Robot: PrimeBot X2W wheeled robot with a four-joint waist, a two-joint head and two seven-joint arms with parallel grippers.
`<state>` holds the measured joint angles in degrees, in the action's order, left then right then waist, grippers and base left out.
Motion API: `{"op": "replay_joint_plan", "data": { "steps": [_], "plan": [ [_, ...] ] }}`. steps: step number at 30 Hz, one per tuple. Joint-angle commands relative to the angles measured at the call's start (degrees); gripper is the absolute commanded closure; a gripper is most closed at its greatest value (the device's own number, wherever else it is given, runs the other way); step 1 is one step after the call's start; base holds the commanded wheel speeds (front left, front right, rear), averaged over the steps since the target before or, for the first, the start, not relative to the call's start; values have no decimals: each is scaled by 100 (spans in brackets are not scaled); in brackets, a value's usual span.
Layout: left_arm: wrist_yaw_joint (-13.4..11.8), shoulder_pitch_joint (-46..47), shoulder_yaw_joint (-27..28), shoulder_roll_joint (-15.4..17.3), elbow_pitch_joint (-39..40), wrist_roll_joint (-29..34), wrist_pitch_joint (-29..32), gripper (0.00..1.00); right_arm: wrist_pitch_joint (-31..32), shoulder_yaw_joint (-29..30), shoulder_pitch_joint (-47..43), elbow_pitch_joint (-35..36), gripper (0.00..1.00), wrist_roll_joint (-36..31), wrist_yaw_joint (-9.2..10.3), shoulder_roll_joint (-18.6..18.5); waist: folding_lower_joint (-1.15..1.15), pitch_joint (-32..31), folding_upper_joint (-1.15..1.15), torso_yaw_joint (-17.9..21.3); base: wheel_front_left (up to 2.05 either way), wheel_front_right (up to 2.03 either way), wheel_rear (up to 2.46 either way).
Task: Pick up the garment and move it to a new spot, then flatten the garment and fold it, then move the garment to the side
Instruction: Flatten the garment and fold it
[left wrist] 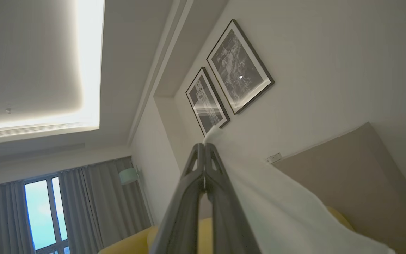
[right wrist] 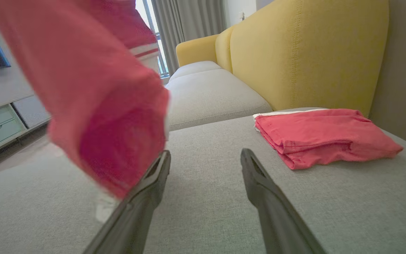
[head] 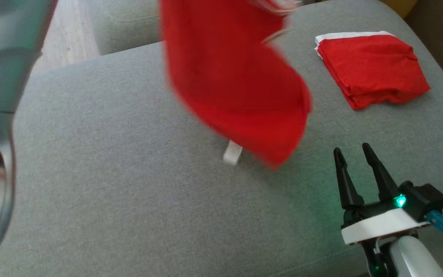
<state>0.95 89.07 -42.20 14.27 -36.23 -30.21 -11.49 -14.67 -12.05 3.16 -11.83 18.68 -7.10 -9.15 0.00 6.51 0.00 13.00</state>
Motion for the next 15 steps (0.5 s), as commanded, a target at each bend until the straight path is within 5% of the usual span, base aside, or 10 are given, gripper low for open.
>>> {"op": "replay_joint_plan", "data": {
  "steps": [1, 8, 15],
  "plan": [
    [-6, 206, 192, 141, -82, -69, -1, 100, -33, -53, 131, 177, 0, 21, -39, 27, 0, 5, 0, 7, 0, 0, 0],
    [74, -1058, 294, 233, -146, -732, 348, 100, -33, 185, -22, 266, 0, -17, -39, 39, 0, 76, 0, -269, 0, 0, 0],
    [-506, -3432, 472, 1125, 1457, -1279, 655, 100, -33, 339, -162, 345, 0, -60, -39, -43, 0, 148, 0, -633, 0, 0, 0]
  ]
}}
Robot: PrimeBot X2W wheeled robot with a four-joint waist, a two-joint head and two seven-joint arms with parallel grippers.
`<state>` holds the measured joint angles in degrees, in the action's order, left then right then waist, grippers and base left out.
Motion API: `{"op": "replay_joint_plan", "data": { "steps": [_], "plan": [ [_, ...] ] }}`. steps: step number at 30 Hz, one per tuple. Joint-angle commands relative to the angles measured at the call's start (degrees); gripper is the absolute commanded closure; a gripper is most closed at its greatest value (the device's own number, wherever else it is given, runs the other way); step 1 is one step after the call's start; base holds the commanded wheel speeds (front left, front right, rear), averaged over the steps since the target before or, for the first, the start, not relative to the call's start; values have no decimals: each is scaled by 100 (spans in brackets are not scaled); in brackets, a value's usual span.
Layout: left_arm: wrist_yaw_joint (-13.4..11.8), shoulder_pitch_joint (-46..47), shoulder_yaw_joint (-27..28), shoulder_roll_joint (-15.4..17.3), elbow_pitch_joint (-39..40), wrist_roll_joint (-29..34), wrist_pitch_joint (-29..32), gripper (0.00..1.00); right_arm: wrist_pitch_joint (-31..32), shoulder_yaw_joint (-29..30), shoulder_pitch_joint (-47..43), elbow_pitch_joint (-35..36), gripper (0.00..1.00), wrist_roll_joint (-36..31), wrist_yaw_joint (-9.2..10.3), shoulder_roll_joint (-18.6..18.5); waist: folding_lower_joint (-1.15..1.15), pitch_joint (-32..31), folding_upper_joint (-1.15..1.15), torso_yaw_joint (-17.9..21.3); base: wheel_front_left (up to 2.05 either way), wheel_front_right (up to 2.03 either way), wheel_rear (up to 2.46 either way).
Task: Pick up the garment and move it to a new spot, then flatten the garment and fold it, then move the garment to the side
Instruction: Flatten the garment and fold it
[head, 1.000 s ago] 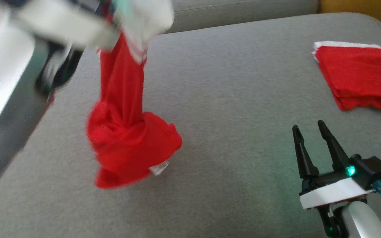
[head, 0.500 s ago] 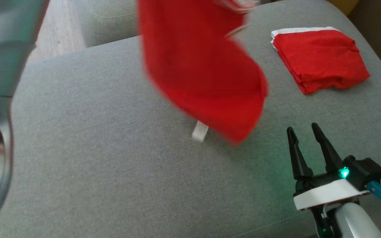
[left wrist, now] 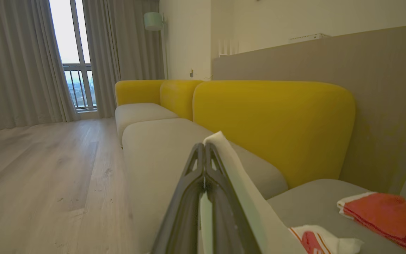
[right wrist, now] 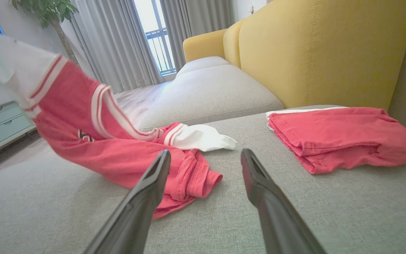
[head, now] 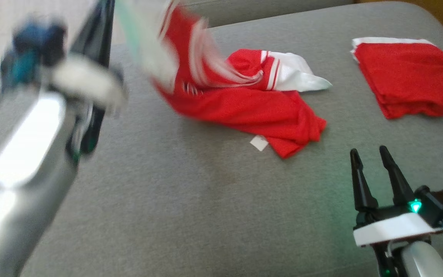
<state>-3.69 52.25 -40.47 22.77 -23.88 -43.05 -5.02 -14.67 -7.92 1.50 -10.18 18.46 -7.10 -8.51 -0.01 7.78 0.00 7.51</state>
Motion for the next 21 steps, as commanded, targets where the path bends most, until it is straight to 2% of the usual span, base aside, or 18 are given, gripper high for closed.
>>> {"op": "replay_joint_plan", "data": {
  "steps": [1, 4, 8, 12, 14, 16, 19, 21],
  "plan": [
    [-192, -114, 315, 469, 551, -3, 19, 100, -33, -55, -18, 186, 0, -44, -39, -126, 1, 23, 0, -142, 0, 0, 0],
    [-744, -1246, 555, 887, 1517, -267, 3, 100, -33, -27, -84, 192, 0, -47, -39, -186, 1, 1, 0, -313, 0, 0, 0],
    [-1441, -2636, 844, 1260, 2686, -586, -94, 100, -33, -27, -119, 184, 0, -43, -39, -271, 1, -31, 0, -559, 0, 0, 0],
    [-1944, -3647, 1028, 1490, 3549, -693, -306, 100, -33, -71, -80, 133, 0, -4, -39, -378, 1, 2, 0, -816, 0, 0, 0],
    [-2131, -4132, 1072, 1555, 3985, -697, -478, 100, -33, -136, 45, 18, 0, 106, -39, -489, 1, 85, 0, -977, 0, 0, 0],
    [-2187, -4318, 1089, 1547, 4154, -673, -593, 100, -33, -269, 207, -194, 0, 220, -39, -627, 1, 158, 0, -1062, 0, 0, 0],
    [-2195, -4437, 1105, 1489, 4243, -622, -721, 100, 76, -659, 692, -704, 0, 468, -39, -959, 1, 279, 0, -1160, 0, 0, 0],
    [-2161, -4429, 1073, 1427, 4240, -566, -772, 100, 400, -905, 1133, -994, 0, 719, -39, -1176, 1, 365, 0, -1223, 0, 0, 0]
  ]
}}
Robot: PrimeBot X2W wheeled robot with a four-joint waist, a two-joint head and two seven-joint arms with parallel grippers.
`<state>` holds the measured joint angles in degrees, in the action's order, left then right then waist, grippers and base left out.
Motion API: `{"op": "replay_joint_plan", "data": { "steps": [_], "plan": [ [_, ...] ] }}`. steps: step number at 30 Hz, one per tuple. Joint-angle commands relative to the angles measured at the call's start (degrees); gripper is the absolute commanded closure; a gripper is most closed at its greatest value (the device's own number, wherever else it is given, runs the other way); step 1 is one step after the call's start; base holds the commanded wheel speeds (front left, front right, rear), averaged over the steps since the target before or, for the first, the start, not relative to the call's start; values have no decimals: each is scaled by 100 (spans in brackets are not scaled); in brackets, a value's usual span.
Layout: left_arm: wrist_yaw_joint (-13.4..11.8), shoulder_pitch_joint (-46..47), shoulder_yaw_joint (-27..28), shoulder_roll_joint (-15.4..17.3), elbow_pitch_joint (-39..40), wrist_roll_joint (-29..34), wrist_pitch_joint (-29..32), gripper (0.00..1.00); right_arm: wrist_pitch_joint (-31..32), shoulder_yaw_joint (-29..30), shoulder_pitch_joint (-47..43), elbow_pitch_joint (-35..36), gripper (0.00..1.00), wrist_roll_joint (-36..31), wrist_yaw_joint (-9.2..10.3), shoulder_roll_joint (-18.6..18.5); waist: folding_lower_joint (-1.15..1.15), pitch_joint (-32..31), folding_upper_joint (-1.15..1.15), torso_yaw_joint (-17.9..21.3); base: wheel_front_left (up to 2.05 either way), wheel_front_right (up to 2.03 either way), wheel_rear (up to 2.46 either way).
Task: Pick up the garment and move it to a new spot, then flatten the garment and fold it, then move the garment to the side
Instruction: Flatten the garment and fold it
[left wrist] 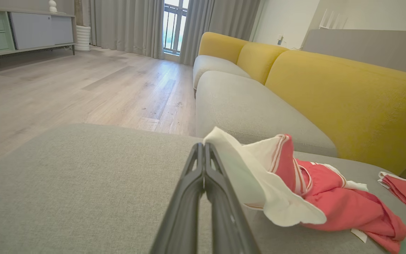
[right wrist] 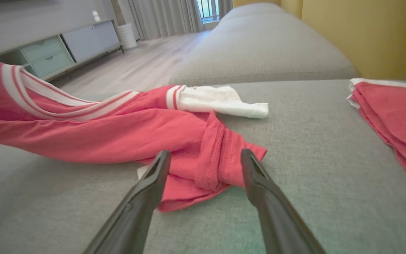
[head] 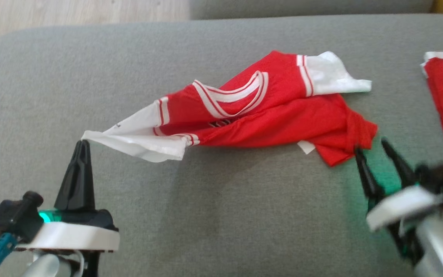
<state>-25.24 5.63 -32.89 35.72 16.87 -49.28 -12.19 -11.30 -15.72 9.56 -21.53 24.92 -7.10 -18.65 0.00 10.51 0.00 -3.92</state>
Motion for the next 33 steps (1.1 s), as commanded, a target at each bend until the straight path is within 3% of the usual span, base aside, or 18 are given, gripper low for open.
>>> {"op": "replay_joint_plan", "data": {
  "steps": [1, 5, 16, 17, 18, 23, 25, 33],
  "plan": [
    [13, 255, 292, 92, 155, 86, -73, 100, 268, -262, 567, 27, 0, 186, -39, -287, 0, 133, 0, -108, 0, 0, 0],
    [112, 399, 157, -52, 58, 214, -114, 100, 1187, -699, 1481, -350, 0, 721, -39, -664, 0, 272, 0, -226, 0, 0, 0],
    [342, 861, -151, -336, -275, 421, -108, 100, 3124, -1349, 2634, -1289, 3, 1773, -39, -959, 0, 459, 0, -535, 0, 0, 0],
    [358, 904, -160, -355, -301, 428, -108, 100, 3200, -1421, 2668, -1301, 65, 1866, -39, -956, 0, 469, 0, -549, 0, 0, 0],
    [371, 944, -163, -373, -325, 432, -109, 100, 3216, -1491, 2702, -1282, 100, 1933, -39, -975, 0, 481, 0, -557, 0, 0, 0],
    [457, 1114, -157, -487, -388, 427, -134, 100, 2828, -1691, 2932, -1150, 100, 2050, -39, -1248, 0, 495, 0, -447, 0, 0, 0],
    [502, 1155, -131, -539, -398, 350, -132, 100, 2532, -1737, 3060, -1009, 100, 2136, -39, -1514, 0, 433, 0, -289, 0, 0, 0],
    [339, 939, 81, -661, -112, -251, 189, 100, 2024, -1674, 2804, -212, 100, 2397, -39, -2365, 0, 182, 0, 209, 0, 0, 0]
  ]
}}
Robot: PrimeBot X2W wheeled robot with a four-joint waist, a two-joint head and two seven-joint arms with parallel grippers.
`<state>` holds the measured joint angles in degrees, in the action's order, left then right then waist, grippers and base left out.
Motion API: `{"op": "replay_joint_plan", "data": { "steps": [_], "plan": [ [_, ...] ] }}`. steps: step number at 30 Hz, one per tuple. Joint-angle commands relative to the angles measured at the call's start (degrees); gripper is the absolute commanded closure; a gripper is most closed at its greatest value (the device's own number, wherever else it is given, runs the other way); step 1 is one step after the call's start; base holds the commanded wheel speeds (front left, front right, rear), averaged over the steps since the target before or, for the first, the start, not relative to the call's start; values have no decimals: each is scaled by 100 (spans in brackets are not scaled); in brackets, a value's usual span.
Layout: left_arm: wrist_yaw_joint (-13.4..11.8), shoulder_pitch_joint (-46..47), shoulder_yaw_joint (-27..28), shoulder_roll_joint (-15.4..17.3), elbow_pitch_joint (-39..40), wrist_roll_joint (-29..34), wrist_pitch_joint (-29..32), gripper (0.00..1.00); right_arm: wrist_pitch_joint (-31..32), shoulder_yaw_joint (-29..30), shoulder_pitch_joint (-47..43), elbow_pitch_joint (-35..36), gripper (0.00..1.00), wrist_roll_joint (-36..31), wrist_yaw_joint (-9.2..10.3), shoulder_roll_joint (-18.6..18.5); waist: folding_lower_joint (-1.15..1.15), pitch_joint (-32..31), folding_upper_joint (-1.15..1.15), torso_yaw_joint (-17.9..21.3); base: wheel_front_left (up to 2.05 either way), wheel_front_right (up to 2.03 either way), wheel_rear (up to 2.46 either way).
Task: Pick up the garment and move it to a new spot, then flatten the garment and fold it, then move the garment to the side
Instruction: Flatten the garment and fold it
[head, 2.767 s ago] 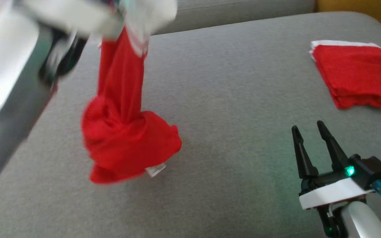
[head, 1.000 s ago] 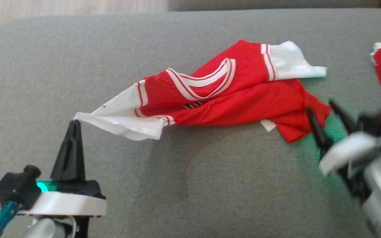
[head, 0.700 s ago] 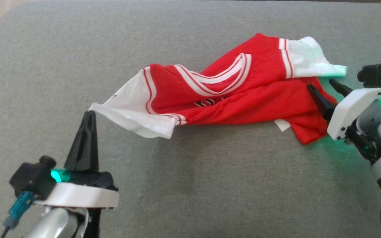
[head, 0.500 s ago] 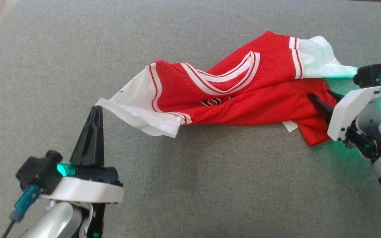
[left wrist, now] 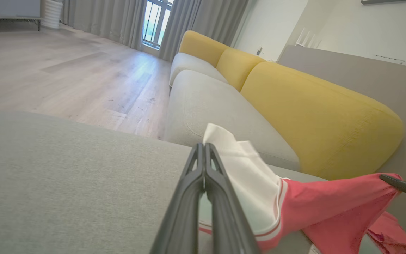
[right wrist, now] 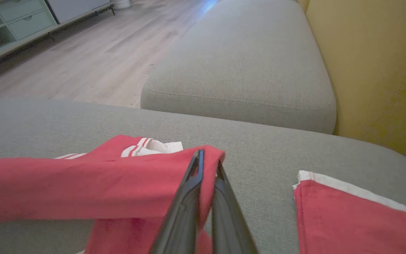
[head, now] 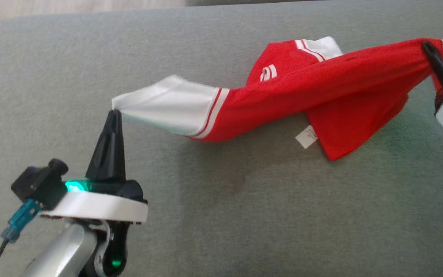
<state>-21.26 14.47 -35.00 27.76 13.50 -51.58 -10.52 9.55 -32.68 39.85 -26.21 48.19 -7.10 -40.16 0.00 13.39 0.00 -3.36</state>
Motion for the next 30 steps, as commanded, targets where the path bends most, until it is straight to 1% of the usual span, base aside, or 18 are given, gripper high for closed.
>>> {"op": "replay_joint_plan", "data": {
  "steps": [1, 4, 7, 10, 13, 14, 15, 16, 17, 20, 23, 26, 30],
  "plan": [
    [-84, 17, 288, 156, 287, -50, 70, 100, -74, 27, -398, 436, 100, 148, -39, -299, 0, -127, 0, 207, 0, 0, 0],
    [-186, -101, 257, 227, 449, -63, 177, 100, -72, 53, -1080, 944, 100, 341, -39, -558, 0, -142, 0, 351, 0, 0, 0],
    [-263, -217, 204, 301, 522, -27, 236, 100, -165, 128, -1914, 1328, 100, 465, -39, -681, 0, -106, 0, 454, 0, 0, 0],
    [-303, -321, 163, 334, 535, -22, 260, 100, -185, 231, -2714, 1517, 100, 495, -39, -592, 0, -71, 0, 540, 0, 0, 0],
    [-308, -396, 146, 348, 504, -18, 235, 100, -147, 437, -3340, 1623, 100, 619, -39, -289, 0, -66, 0, 601, 0, 0, 0],
    [-313, -409, 134, 352, 489, -6, 231, 100, -106, 490, -3504, 1651, 28, 623, -39, -198, 0, -68, 0, 611, 0, 0, 0],
    [-315, -416, 122, 351, 472, 9, 221, 100, -102, 576, -3647, 1670, 0, 627, -39, -99, 0, -69, 0, 618, 0, 0, 0],
    [-315, -419, 111, 347, 454, 21, 211, 100, -104, 650, -3773, 1719, 0, 633, -39, -8, 0, -69, 0, 623, 0, 0, 0],
    [-315, -419, 111, 347, 454, 21, 211, 100, -104, 650, -3773, 1719, 0, 633, -39, -8, 0, -69, 0, 623, 0, 0, 0],
    [-306, -409, 85, 353, 397, 60, 193, 100, -261, 955, -3971, 1888, 0, 654, -39, 193, 0, -55, 0, 650, 0, 0, 0],
    [-291, -368, 66, 372, 332, 117, 175, 100, -358, 1243, -3980, 2012, 0, 721, -39, 290, 0, -31, 0, 661, 0, 0, 0],
    [-260, -301, 52, 352, 280, 148, 150, 100, -176, 1351, -3842, 2062, 0, 981, -39, 328, 0, 25, 0, 638, 0, 0, 0],
    [-165, -177, -31, 283, 172, 198, 130, 100, 84, 1419, -3563, 1932, 0, 1355, -39, 269, 0, 99, 0, 498, 0, 0, 0]
  ]
}}
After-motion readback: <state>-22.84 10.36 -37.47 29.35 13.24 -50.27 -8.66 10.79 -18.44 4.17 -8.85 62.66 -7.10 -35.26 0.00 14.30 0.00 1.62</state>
